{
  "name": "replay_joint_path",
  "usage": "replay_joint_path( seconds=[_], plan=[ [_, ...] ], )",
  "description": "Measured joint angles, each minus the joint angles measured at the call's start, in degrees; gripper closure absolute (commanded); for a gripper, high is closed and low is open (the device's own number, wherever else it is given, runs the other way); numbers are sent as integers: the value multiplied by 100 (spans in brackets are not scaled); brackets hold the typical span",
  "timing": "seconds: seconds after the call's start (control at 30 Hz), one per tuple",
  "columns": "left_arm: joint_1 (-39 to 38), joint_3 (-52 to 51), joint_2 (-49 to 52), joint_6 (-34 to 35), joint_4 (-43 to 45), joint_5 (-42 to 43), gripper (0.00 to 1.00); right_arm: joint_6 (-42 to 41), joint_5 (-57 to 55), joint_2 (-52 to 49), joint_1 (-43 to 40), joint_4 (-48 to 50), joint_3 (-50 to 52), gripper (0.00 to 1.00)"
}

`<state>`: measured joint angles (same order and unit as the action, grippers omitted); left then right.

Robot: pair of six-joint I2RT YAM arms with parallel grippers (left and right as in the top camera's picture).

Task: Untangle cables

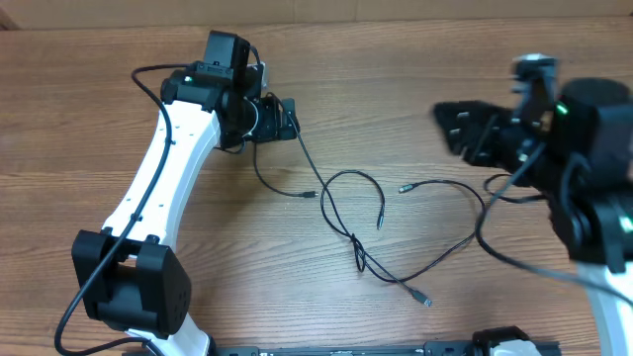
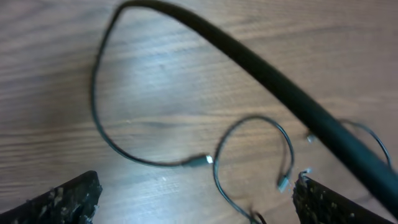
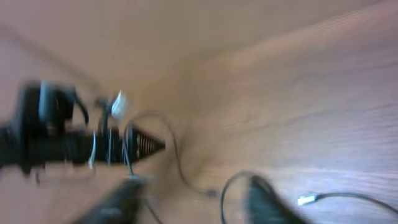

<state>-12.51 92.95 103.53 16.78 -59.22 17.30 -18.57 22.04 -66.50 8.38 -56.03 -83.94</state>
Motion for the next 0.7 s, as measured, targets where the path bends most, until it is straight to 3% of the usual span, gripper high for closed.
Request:
replay_joint_path(
  seconds=[0.1, 0.3, 0.57, 0.6, 0.67, 0.7],
  plan=[
    [-70, 4, 0, -48, -203, 280, 2, 929, 636, -503, 63, -391, -4, 29],
    [-354, 44, 0, -50, -625, 675, 2, 3136, 1637, -1646, 286, -1333, -9, 40],
    [-476, 614, 0, -50, -905, 824, 2, 5021, 2662, -2863, 1093, -1709, -9, 30],
    [-476, 702, 0, -50, -933, 824, 1, 5182, 2745, -2905, 1217, -1703, -7, 43],
    [-476, 789, 0, -50, -960, 826, 2, 5425, 2872, -2914, 1429, -1609, -7, 91],
    [-476, 820, 0, -50, -964, 828, 2, 5482, 2922, -2914, 1528, -1539, -9, 96]
  ],
)
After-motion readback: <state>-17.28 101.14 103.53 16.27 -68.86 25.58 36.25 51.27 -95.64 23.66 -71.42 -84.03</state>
